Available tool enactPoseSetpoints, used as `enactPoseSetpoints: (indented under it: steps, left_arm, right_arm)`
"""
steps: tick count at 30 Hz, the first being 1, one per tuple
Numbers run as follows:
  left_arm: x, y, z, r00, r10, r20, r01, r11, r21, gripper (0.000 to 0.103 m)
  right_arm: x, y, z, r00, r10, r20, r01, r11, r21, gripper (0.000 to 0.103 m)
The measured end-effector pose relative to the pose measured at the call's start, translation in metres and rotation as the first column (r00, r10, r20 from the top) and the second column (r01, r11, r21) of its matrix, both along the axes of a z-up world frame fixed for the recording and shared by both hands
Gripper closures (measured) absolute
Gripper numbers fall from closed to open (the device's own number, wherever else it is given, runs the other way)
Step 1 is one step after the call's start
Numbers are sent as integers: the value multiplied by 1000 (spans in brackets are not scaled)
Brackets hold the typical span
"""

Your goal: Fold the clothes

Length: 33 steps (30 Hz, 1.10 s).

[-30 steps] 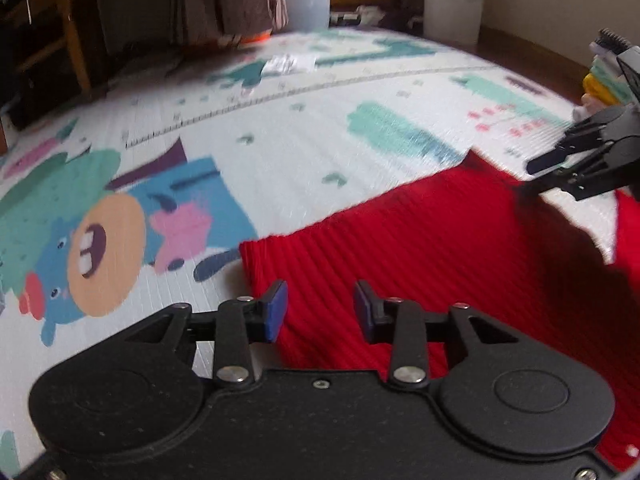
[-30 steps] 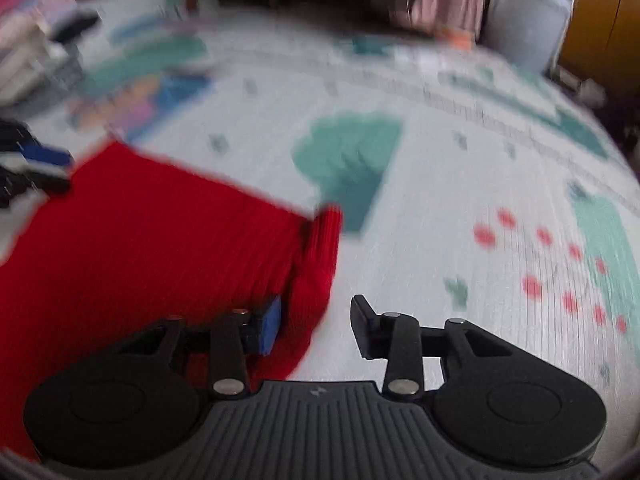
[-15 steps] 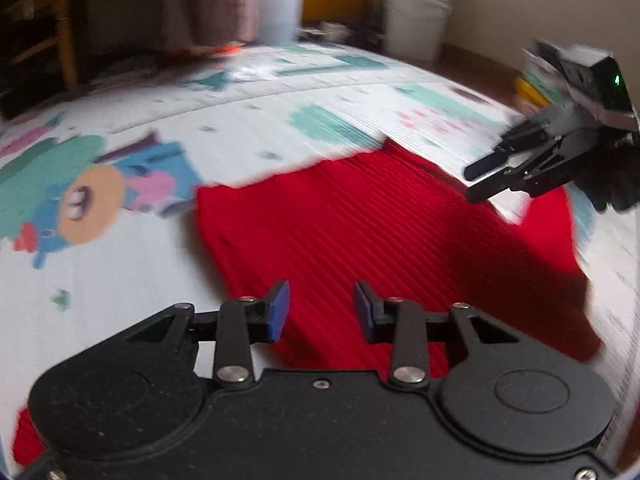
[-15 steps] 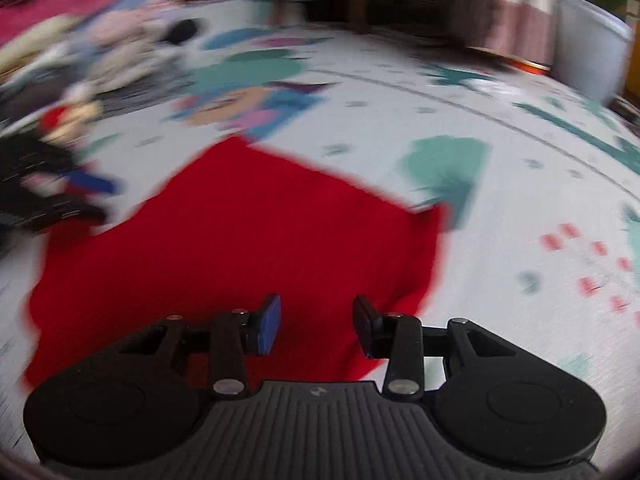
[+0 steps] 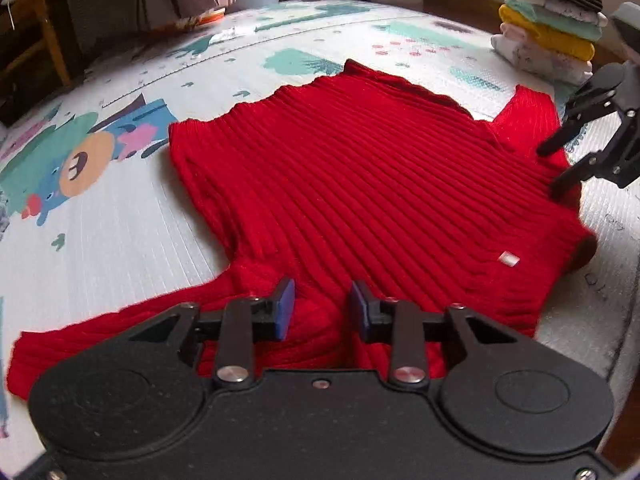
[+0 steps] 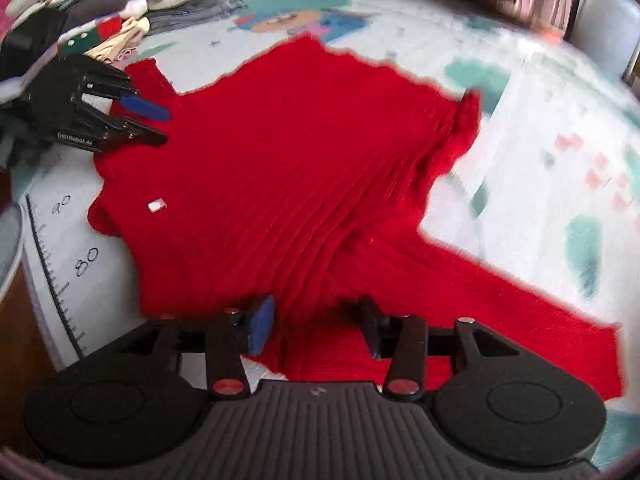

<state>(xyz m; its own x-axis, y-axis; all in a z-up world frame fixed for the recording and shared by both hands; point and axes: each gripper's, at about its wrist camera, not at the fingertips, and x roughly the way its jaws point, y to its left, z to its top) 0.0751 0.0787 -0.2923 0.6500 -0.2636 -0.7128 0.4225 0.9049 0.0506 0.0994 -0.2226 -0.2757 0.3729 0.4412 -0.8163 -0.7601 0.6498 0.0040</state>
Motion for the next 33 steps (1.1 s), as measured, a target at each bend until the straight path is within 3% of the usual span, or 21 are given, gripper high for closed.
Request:
enactPoseSetpoints:
  steps: [3, 4, 7, 9, 11, 13, 16, 20, 22, 24, 26, 28, 30, 32, 33]
  left_arm:
    - [-13, -4, -9, 1000, -14, -21, 15, 999, 46, 71]
    - [-19, -5, -14, 1000, -18, -23, 20, 998, 63, 69]
    - [-26, -3, -3, 1000, -2, -24, 3, 1000, 28, 68]
    - [-35, -7, 6, 999, -40, 19, 40, 999, -18, 68]
    - [-41, -14, 1, 995, -97, 6, 97, 995, -29, 67]
    - [-47, -17, -11, 995, -100, 11, 100, 995, 3, 68]
    - [-46, -21, -3, 995, -97, 5, 97, 995, -6, 68]
    - [-47, -35, 4, 987, -159, 40, 161, 986, -44, 68]
    - [-49, -45, -11, 978, -208, -7, 208, 978, -15, 68]
    - [-50, -48, -19, 970, -241, 18, 241, 970, 14, 68]
    - [-42, -51, -12, 969, -246, -18, 246, 969, 24, 68]
    - [-39, -59, -2, 959, -282, 5, 281, 958, 49, 68]
    - [-44, -63, 3, 945, -322, 55, 322, 947, 5, 68]
    - [-37, -71, -6, 945, -327, 18, 327, 945, -13, 68]
    - [-35, -74, -14, 944, -330, -7, 330, 944, -1, 68]
  right_arm:
    - [-13, 6, 3, 998, 50, 22, -50, 999, -14, 56]
    - [-12, 10, -10, 999, 45, -26, -47, 995, -83, 52]
    - [-18, 10, -9, 999, 47, 23, -46, 997, -64, 54]
    - [-25, 14, 1, 994, 86, 64, -86, 996, 2, 54]
    - [-34, 25, 3, 986, 136, 94, -140, 989, 37, 54]
    - [-37, 37, -11, 985, 169, 38, -169, 986, 7, 54]
    - [-49, 36, -19, 973, 221, 67, -218, 975, -46, 56]
    - [-41, 38, -6, 966, 230, 117, -236, 971, 43, 59]
    - [-32, 47, -7, 972, 216, 94, -223, 972, 74, 61]
    - [-32, 50, -23, 958, 284, 27, -284, 959, -17, 61]
    - [-38, 43, -22, 944, 324, 58, -322, 946, -40, 61]
    - [-42, 42, -18, 945, 320, 65, -316, 947, -60, 61]
    - [-46, 51, -9, 939, 327, 105, -324, 945, -51, 61]
    - [-49, 54, -7, 940, 320, 118, -321, 947, -15, 63]
    - [-45, 57, -15, 949, 304, 80, -301, 953, -45, 62]
